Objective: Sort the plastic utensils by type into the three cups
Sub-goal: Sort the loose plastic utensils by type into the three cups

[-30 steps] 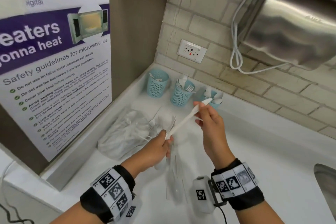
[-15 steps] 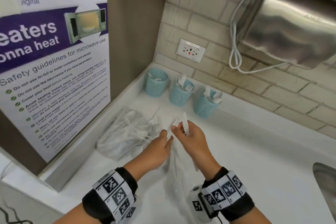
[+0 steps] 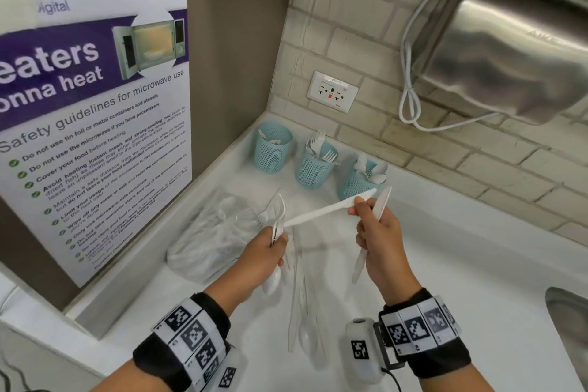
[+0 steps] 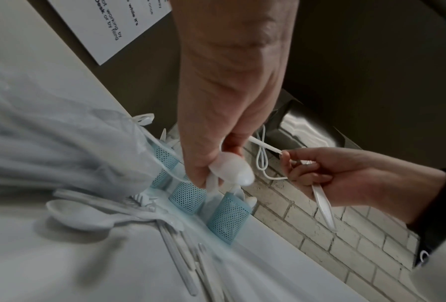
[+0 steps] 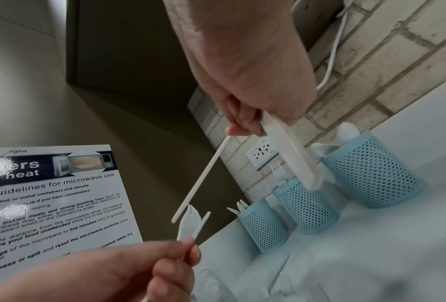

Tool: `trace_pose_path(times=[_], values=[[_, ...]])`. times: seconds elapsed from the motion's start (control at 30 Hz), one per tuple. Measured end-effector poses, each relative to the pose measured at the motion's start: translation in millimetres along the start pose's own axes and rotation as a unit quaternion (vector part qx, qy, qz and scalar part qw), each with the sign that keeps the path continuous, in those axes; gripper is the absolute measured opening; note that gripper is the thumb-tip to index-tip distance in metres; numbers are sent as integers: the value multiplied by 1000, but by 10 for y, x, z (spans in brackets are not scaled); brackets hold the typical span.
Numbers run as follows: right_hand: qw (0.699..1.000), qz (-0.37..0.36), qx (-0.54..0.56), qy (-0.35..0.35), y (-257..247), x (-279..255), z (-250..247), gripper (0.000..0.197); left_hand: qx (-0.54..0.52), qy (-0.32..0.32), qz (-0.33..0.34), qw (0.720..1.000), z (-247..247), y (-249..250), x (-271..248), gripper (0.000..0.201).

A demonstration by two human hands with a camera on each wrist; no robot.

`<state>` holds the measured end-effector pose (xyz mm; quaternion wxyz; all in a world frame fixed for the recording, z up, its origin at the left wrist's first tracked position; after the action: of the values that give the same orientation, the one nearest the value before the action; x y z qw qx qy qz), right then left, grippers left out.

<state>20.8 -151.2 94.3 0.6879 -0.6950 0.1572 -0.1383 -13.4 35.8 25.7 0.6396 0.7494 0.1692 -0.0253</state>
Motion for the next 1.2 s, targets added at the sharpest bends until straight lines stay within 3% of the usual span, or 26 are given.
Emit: trace_pose_path(times=[0.17, 0.47, 0.67, 0.77, 0.87, 1.03, 1.2], values=[[1000, 10, -12, -10, 89, -49, 36, 17, -88, 27, -14, 996, -29, 34, 26, 22], [996, 94, 4, -7, 171, -34, 100, 12, -148, -32, -45, 987, 7, 30, 13, 21], [988, 134, 25, -72, 250, -97, 189, 18, -175, -93, -50, 979, -38, 113, -54, 19], [985, 84, -31, -150, 214, -192, 231, 24, -146, -104, -39, 983, -55, 107, -75, 18], [971, -41, -140, -188, 204, -233, 248, 14, -138, -107, -36, 984, -59, 104, -76, 19], [904, -238, -260, -242, 220, -276, 289, 45, -149, -99, -35, 983, -75, 144, -83, 20], [848, -310, -322, -285, 335, -289, 315, 41, -118, -90, -24, 989, -75, 142, -70, 19]])
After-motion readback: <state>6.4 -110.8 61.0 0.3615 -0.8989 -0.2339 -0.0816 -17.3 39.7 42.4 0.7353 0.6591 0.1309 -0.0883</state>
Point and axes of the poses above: each hand's wrist, its own x-axis towards the middle knuckle, its own z-axis out of the palm, y = z × x, the point moved 3 cm from there along x, towards the middle knuckle, and after that the axes turned 12 degrees about y, right-handed, at the moved point
